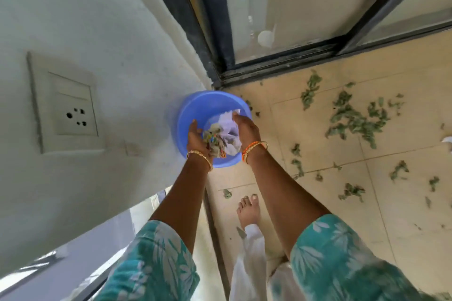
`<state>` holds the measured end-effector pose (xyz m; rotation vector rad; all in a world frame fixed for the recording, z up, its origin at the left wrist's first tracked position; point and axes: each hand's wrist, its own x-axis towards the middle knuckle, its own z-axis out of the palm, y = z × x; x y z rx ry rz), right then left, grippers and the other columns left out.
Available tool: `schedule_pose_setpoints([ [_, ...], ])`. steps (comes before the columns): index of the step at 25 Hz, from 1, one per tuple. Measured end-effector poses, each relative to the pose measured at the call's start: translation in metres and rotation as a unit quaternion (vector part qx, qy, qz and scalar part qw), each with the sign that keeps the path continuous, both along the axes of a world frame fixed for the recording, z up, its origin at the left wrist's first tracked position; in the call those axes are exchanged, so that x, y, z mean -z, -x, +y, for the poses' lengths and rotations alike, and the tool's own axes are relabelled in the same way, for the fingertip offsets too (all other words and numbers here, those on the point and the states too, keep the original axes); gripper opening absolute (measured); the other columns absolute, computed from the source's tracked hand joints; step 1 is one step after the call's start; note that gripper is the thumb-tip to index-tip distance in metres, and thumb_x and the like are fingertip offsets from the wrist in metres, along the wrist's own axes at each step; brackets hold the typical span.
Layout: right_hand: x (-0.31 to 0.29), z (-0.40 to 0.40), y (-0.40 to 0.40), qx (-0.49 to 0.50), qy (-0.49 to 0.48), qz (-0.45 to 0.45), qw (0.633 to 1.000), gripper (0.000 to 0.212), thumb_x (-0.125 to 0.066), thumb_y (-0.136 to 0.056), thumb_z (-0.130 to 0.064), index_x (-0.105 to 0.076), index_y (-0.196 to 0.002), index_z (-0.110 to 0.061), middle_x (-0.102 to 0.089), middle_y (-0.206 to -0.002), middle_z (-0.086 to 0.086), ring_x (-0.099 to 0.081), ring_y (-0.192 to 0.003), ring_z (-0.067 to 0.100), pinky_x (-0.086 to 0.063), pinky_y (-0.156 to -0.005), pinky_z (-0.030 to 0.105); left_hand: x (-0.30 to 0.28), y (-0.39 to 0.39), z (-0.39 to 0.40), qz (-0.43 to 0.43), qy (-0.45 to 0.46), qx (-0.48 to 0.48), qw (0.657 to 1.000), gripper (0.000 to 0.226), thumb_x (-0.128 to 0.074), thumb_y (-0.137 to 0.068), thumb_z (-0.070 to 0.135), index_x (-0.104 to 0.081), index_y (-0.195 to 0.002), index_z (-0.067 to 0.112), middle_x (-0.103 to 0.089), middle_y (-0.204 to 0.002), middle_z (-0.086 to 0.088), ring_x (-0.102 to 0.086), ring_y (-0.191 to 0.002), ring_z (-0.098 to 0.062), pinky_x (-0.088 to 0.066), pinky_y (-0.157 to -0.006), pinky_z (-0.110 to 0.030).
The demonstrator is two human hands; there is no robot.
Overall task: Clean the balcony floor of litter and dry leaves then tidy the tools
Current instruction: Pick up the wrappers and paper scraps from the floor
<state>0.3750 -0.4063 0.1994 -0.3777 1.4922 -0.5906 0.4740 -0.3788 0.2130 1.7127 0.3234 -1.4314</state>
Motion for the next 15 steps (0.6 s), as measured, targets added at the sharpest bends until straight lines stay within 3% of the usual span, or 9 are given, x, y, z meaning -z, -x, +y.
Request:
schedule_pose_setpoints([
  [1, 0.010, -0.003, -0.004, -0.024, -0.015, -0.003, 1.000, 0.036, -0.054, -0.090, -0.037, -0.064, -0.110, -0.009, -0.060, -0.102, 0.006, -0.056, -0.097, 0.020, -0.047, -0.091, 0.029, 0.005, -0.005, -0.002, -0.008, -0.016, 0.007, 1.000, 0.024, -0.043, -0.095, 0.044, -0.052, -0.102, 0.023, -0.055, -0.098, -0.004, -0.062, -0.066, -0.021, -0.045, -0.082, -0.034],
  [2, 0.019, -0.005, -0.006, -0.041, -0.031, -0.008, 0.999, 0.042, -0.052, -0.090, -0.038, -0.060, -0.118, -0.008, -0.058, -0.109, 0.006, -0.054, -0.104, 0.021, -0.043, -0.096, 0.036, 0.010, -0.012, -0.003, -0.010, -0.041, 0.014, 0.999, 0.027, -0.039, -0.096, 0.046, -0.050, -0.111, 0.026, -0.053, -0.103, -0.002, -0.061, -0.079, -0.022, -0.041, -0.091, -0.036],
  [4, 0.030, -0.007, -0.005, -0.062, -0.065, -0.015, 0.996, 0.039, -0.046, -0.096, -0.033, -0.053, -0.128, -0.012, -0.052, -0.120, 0.006, -0.048, -0.111, 0.023, -0.040, -0.095, 0.040, 0.025, -0.027, -0.002, -0.014, -0.079, 0.045, 0.996, 0.054, -0.038, -0.093, 0.056, -0.040, -0.138, 0.027, -0.045, -0.133, 0.001, -0.046, -0.121, -0.025, -0.029, -0.105, -0.043],
  [5, 0.033, -0.006, -0.002, -0.055, -0.089, -0.017, 0.994, 0.038, -0.047, -0.096, -0.033, -0.052, -0.129, -0.016, -0.050, -0.121, 0.003, -0.046, -0.111, 0.023, -0.041, -0.089, 0.040, 0.033, -0.033, 0.000, -0.014, -0.089, 0.063, 0.994, 0.063, -0.041, -0.089, 0.060, -0.035, -0.144, 0.029, -0.038, -0.144, 0.003, -0.037, -0.131, -0.025, -0.027, -0.104, -0.046],
  [7, 0.033, -0.003, 0.005, -0.022, -0.115, -0.021, 0.993, 0.040, -0.053, -0.092, -0.033, -0.054, -0.129, -0.017, -0.051, -0.116, 0.000, -0.046, -0.108, 0.020, -0.043, -0.078, 0.035, 0.041, -0.040, 0.005, -0.061, -0.089, 0.107, 0.988, 0.068, -0.047, -0.086, 0.062, -0.039, -0.144, 0.027, -0.039, -0.148, 0.000, -0.038, -0.132, -0.028, -0.032, -0.100, -0.045],
  [9, 0.027, 0.001, 0.016, -0.034, -0.114, -0.031, 0.992, 0.039, -0.054, -0.092, -0.031, -0.057, -0.126, -0.014, -0.055, -0.118, 0.000, -0.048, -0.110, 0.018, -0.041, -0.078, 0.035, 0.042, -0.034, 0.011, -0.154, -0.072, 0.162, 0.972, 0.076, -0.058, -0.077, 0.060, -0.049, -0.136, 0.013, -0.049, -0.140, -0.012, -0.047, -0.127, -0.032, -0.039, -0.103, -0.043],
  [11, 0.012, 0.008, 0.029, -0.026, -0.078, -0.047, 0.996, 0.029, -0.050, -0.094, -0.023, -0.062, -0.117, -0.010, -0.062, -0.106, 0.003, -0.057, -0.098, 0.015, -0.043, -0.075, 0.031, 0.027, -0.020, 0.014, -0.247, -0.054, 0.218, 0.943, 0.067, -0.065, -0.074, 0.047, -0.056, -0.122, 0.001, -0.057, -0.129, -0.018, -0.053, -0.120, -0.033, -0.042, -0.100, -0.035],
  [13, -0.004, 0.018, 0.046, 0.012, -0.002, -0.010, 1.000, 0.018, -0.051, -0.093, -0.016, -0.067, -0.085, -0.015, -0.065, -0.073, 0.001, -0.059, -0.068, 0.012, -0.044, -0.063, 0.027, 0.008, 0.003, 0.017, -0.332, -0.060, 0.335, 0.880, 0.033, -0.058, -0.090, 0.024, -0.061, -0.108, -0.003, -0.063, -0.116, -0.021, -0.057, -0.111, -0.035, -0.041, -0.088, -0.031],
  [15, -0.017, 0.032, 0.067, 0.010, 0.093, 0.130, 0.987, 0.040, -0.055, -0.088, -0.018, -0.047, -0.049, -0.019, -0.044, -0.046, 0.001, -0.045, -0.051, 0.017, -0.039, -0.054, 0.028, -0.011, 0.029, 0.019, -0.379, -0.035, 0.418, 0.825, 0.024, -0.050, -0.095, 0.015, -0.063, -0.102, -0.004, -0.064, -0.109, -0.021, -0.058, -0.106, -0.035, -0.040, -0.084, -0.032],
])
